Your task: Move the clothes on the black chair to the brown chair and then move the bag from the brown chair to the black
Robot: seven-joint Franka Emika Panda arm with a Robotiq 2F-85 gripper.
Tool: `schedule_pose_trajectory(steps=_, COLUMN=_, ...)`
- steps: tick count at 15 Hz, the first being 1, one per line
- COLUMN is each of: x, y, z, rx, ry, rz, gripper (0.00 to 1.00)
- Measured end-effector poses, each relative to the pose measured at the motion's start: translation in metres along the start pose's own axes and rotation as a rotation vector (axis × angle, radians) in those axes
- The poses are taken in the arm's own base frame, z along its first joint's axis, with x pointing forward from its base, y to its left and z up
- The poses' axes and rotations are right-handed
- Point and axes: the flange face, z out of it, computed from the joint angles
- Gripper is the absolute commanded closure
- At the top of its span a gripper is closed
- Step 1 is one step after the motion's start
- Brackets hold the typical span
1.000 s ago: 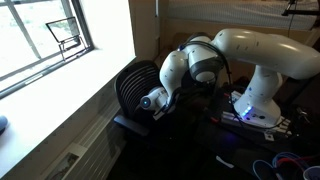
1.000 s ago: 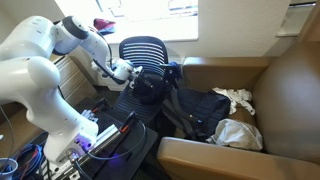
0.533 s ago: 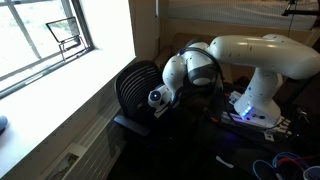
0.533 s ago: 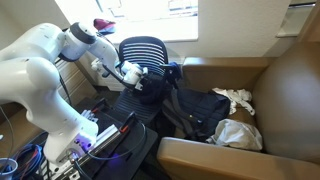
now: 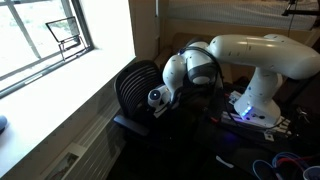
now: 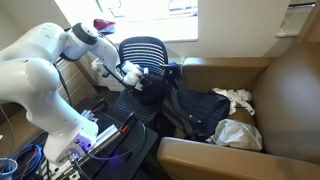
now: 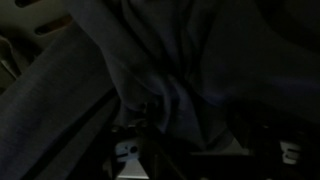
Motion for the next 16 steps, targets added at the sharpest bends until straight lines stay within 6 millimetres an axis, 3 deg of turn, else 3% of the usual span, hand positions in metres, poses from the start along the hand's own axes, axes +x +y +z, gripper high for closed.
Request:
schedule_pose_trajectory(steps=6, x=0.006, y=0.002, z=0.003, rx=0.005, ry=-0.05, rz=-0.006, gripper=0.95)
schedule_pose_trajectory(steps=7, x=0.009, y=0.003, z=0.003, rx=-0.008, ry=-0.057, rz=-0.004, gripper=1.0)
schedule_pose_trajectory(steps=10, x=0.024, y=0.016, z=-0.006, rx=-0.114, ry=-0.034, rz=0.002, gripper=1.0)
schedule_pose_trajectory(steps=12, x=0.04, y=0.025, z=-0.029, rx=-0.206, ry=0.035, rz=-0.006, gripper=0.99)
schedule_pose_trajectory(steps=16, x=0.05, y=0.035, z=-0.099, rx=-0.377, ry=0.199, rz=0.003, gripper=0.99)
